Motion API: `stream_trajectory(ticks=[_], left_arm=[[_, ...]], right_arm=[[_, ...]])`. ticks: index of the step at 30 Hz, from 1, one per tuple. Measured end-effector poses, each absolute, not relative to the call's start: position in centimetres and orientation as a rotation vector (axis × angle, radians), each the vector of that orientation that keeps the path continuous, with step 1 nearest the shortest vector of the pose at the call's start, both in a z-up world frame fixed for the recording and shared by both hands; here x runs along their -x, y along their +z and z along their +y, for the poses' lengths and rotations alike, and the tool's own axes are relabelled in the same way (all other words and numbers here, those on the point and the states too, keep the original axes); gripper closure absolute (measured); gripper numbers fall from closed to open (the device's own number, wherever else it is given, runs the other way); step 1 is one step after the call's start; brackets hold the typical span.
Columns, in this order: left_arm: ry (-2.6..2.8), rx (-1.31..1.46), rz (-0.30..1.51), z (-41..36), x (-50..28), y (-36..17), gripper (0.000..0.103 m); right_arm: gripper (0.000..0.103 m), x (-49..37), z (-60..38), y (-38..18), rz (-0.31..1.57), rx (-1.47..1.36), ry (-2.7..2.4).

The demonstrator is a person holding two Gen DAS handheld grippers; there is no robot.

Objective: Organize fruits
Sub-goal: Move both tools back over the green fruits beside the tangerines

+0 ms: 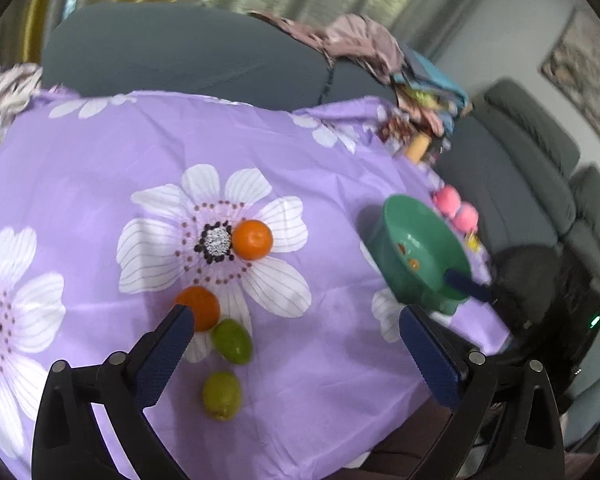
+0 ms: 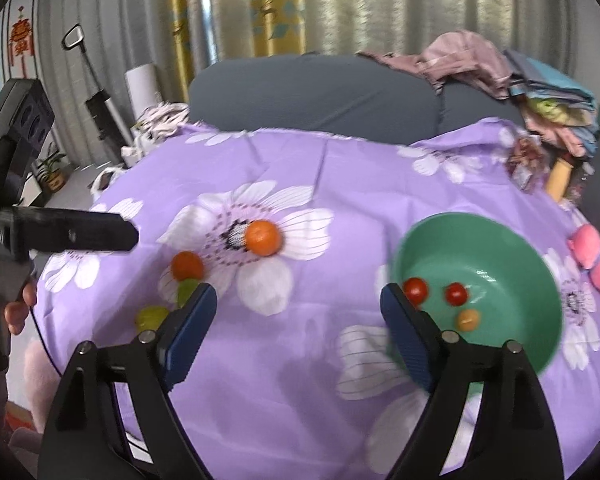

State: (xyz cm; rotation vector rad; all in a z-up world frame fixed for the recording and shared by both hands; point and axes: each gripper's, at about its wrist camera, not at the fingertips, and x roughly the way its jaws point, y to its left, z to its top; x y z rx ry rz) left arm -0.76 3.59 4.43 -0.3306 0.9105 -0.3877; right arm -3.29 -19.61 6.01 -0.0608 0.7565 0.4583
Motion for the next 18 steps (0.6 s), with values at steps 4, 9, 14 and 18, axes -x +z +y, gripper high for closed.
stream_trajectory(ticks=[4, 9, 14, 18], left_arm=[[-0.413, 0.41, 0.804, 5.7, 1.8, 4.5, 0.001], [-0.491, 0.406, 0.871, 6.3, 2.0, 3.4, 0.001], [-0.428, 0.243, 0.932, 5.7, 2.8, 2.1, 0.001], [-0.387, 0.114, 0.965, 4.7, 3.5, 0.7, 0.001]], right_arm=[[0.018, 3.2, -18.2, 5.3, 0.789, 0.054, 0.521], [0.018, 3.3, -17.5, 4.4, 0.826, 0.029, 0.582], [0.018, 2.7, -17.1, 2.9, 0.886, -0.029, 0.636], [0.018, 2.2, -16.7, 2.4, 0.905, -0.042, 0.636]])
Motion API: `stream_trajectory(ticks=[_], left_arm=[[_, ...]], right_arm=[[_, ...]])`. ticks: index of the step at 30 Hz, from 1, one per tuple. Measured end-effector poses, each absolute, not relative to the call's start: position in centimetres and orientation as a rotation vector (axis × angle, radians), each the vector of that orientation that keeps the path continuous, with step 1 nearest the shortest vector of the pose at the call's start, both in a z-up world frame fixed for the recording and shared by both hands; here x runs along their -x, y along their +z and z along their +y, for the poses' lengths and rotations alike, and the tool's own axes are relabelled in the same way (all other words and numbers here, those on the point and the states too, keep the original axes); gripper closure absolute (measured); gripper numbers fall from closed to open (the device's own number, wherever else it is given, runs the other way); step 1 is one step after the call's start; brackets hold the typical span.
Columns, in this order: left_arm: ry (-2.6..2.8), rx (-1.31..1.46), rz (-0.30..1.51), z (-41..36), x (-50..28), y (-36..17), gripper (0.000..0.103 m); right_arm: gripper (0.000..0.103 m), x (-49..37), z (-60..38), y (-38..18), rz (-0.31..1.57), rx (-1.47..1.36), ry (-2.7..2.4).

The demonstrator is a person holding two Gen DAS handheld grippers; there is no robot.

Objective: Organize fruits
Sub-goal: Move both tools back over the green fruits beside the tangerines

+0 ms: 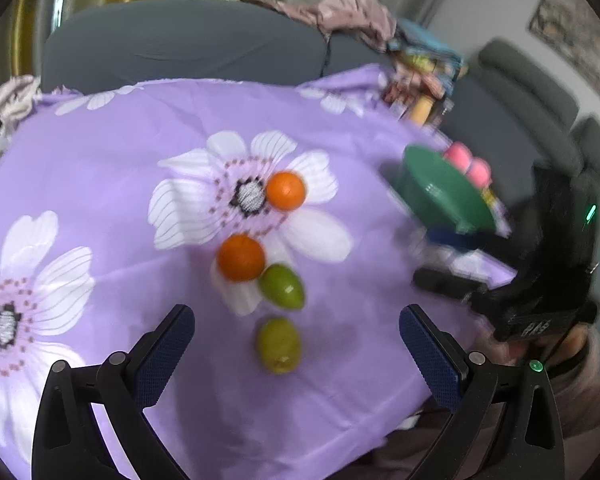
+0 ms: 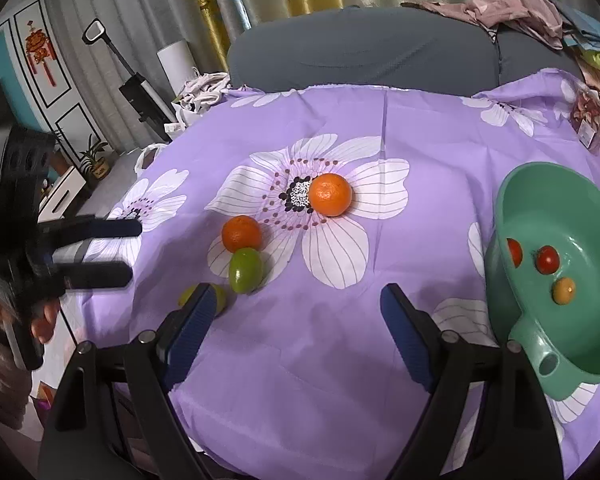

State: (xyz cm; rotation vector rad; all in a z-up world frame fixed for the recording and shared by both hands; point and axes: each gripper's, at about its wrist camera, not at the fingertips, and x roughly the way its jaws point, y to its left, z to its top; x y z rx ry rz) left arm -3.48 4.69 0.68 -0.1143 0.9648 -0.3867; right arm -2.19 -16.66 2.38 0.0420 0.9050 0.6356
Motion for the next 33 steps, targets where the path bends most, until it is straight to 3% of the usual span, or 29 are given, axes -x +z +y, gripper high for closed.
stream_trajectory(ticks=[12, 18, 23, 30, 33], left_arm=[[-0.405, -0.026, 1.009, 2.3, 3.7, -1.4, 0.001], [-0.413, 0.037, 1.019, 3.0, 3.2, -1.6, 0.002], [-0.439, 0.195, 1.046, 4.2, 2.1, -2.0, 0.013], [-0.461, 0.337, 1.069, 4.9, 0.4, -2.6, 0.015], [-0.456, 0.355, 1.092, 4.6, -0.6, -3.2, 0.021]], right_arm=[[0.018, 1.2, -15.4, 1.6, 0.939, -0.042, 0.675], [0.018, 0.7, -15.1, 1.2, 0.954, -0.053, 0.69], [0.025, 0.1, -15.0, 0.2, 0.993, -0.086, 0.699], [0.041, -0.6, -14.1, -1.9, 1.062, -0.098, 0.738], [0.046, -1.1, -13.1, -2.6, 1.086, -0.108, 0.775]])
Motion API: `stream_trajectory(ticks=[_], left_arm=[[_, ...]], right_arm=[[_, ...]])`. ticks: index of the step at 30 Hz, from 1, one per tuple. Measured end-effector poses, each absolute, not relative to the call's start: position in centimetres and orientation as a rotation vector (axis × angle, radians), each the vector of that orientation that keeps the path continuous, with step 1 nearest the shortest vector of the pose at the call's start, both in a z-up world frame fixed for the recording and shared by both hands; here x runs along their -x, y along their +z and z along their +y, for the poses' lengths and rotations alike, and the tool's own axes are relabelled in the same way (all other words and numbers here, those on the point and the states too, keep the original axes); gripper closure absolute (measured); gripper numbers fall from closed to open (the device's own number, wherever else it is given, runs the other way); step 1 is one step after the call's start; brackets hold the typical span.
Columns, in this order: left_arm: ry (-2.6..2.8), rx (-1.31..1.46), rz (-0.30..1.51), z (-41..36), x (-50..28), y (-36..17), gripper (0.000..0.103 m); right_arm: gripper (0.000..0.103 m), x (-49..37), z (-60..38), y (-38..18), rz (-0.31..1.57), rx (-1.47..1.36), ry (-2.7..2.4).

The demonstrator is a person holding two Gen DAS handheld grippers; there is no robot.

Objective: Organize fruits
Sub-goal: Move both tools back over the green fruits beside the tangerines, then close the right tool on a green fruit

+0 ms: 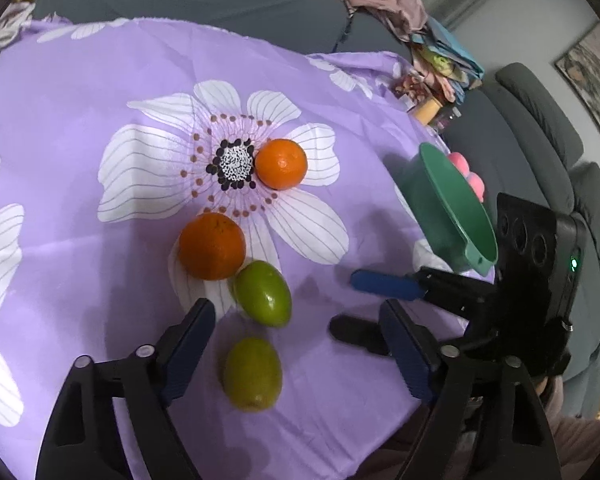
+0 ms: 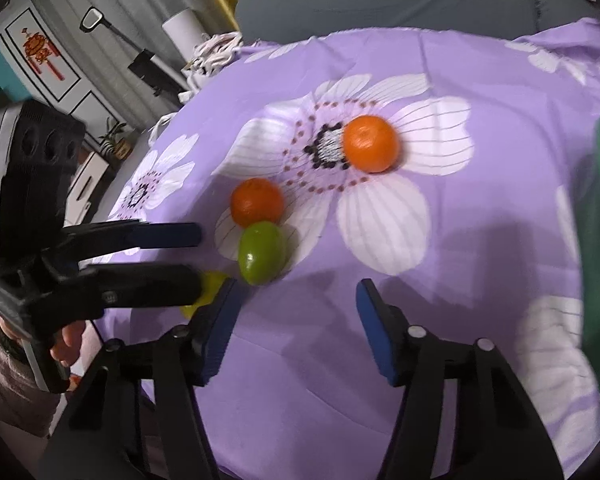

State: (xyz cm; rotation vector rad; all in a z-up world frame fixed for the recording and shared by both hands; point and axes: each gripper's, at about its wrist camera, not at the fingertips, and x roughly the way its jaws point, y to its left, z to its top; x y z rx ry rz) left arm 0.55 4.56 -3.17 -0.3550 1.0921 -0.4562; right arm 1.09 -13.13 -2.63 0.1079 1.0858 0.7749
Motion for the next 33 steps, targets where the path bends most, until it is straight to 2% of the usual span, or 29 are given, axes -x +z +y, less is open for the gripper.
stream_trajectory(ticks=[3, 5, 13, 17, 22, 33], left_arm=[[-0.448, 0.36, 1.118, 4.3, -1.3, -3.8, 0.025], [-0.439, 0.361, 1.137, 4.2, -1.8, -4.2, 0.031], [-0.445, 0.355, 1.169, 4.0, -2.9, -4.8, 0.033], [-0.435, 0.314, 1.184, 3.8, -3.1, -5.0, 0.042], [-0.435, 0.313, 1.188, 3.7, -3.3, -5.0, 0.043], [-0.436, 0.306, 1.169, 3.4, -2.6, -4.5, 0.057]], right_arm=[[0.049, -1.5, -12.0, -3.2, 1.099, -0.111, 0.802], [0.05, -1.8, -11.3, -3.5, 1.107, -0.105, 0.811], [0.057, -2.5, -8.4, -4.1, 1.123, -0.052, 0.862], [0.062, -2.7, -7.6, -4.2, 1.126, -0.014, 0.869], [0.067, -3.1, -7.7, -4.6, 1.131, -0.009, 0.866], [0.067, -2.3, -8.4, -3.7, 1.085, -0.02, 0.859]])
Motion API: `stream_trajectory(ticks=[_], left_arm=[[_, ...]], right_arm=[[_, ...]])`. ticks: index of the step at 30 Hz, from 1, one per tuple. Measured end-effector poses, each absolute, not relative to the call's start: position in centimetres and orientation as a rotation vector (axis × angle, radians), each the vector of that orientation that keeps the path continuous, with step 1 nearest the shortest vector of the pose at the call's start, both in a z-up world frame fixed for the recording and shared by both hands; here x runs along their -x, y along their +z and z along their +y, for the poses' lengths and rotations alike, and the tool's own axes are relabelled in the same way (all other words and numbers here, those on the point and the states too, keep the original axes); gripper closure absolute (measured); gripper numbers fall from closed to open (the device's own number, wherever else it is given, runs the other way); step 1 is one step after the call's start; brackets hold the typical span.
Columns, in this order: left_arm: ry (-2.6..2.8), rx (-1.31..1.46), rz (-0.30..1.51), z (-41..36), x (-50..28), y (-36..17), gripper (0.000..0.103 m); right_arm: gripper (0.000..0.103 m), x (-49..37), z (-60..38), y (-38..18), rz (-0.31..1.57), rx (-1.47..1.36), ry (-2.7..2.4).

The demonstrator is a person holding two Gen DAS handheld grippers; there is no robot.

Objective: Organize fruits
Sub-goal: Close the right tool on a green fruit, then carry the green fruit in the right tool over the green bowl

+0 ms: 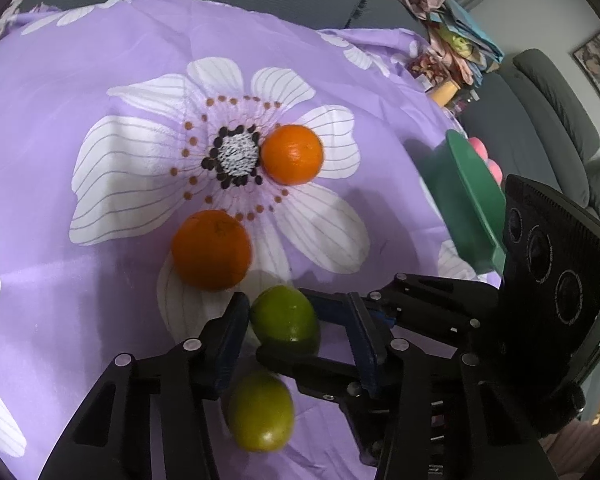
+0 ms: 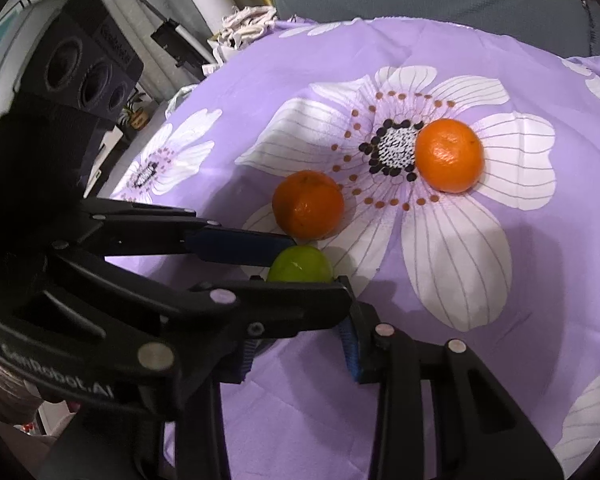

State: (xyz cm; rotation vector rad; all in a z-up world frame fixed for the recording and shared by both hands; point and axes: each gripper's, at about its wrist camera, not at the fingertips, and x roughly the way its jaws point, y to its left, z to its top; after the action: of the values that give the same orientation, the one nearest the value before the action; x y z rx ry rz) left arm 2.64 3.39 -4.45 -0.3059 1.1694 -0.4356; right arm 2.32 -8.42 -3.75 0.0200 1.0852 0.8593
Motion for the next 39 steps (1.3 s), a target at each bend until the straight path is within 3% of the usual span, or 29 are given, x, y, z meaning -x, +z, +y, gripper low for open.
stream_trajectory(ticks=[10, 29, 39], left_arm=[[-0.51, 0.257, 1.105, 0.0, -1.5, -2.0, 0.065], [-0.697, 0.067, 0.99, -11.4, -4.3, 4.1, 0.067], [-0.811, 0.022, 1.026, -18.4, -6.7, 3.9, 0.067]], right_arm=[[0.067, -0.2, -12.5, -1.1, 0.979, -0.02, 0.808], [0.067, 0.5, -22.9, 4.2, 0.77, -0.102, 0.591], [0.067, -0.2, -29.7, 4.2, 0.733, -0.164, 0.443]])
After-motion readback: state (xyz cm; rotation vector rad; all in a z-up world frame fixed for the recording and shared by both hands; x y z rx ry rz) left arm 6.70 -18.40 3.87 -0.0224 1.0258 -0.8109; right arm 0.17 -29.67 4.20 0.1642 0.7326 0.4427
